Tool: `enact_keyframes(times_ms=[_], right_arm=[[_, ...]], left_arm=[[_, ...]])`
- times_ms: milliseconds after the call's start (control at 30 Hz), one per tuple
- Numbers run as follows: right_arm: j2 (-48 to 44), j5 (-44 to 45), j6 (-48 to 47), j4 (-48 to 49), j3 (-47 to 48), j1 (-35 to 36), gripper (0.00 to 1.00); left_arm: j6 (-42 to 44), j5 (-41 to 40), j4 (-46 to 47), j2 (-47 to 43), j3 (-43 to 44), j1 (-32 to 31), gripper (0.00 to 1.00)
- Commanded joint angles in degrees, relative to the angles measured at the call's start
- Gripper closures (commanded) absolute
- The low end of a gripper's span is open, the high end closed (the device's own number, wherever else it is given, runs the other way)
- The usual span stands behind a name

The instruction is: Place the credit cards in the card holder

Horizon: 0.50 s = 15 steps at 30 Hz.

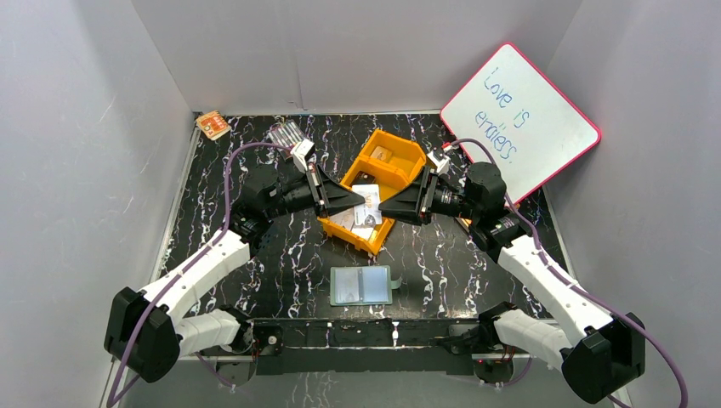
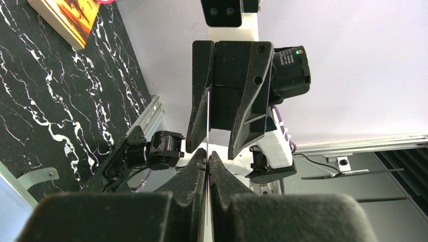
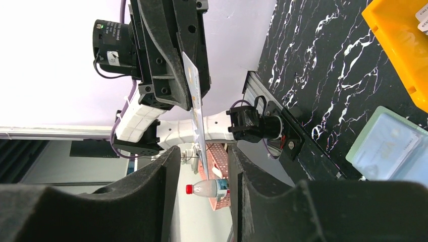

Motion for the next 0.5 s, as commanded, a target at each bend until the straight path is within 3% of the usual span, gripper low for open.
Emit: enact_keyframes(times_ms=[0,233,467], right_arm=[[-1.3,-2.4,-1.7,4.2,1.3,-0.1,0.55],[-0.8,-3.5,-1.7,4.9,1.9,-0.1,0.63],[-0.2,-4.4,-1.9,4.4,2.4,-0.1,0.83]], left_arm=[[-0.8,2.4,1.7,-2.4,-0.3,-0.5,1.00],[-1.2,2.5,1.8,-1.6,-0.2,-1.3,1.00],[-0.9,2.1,2.0,-0.3,0.2,-2.1,1.00]])
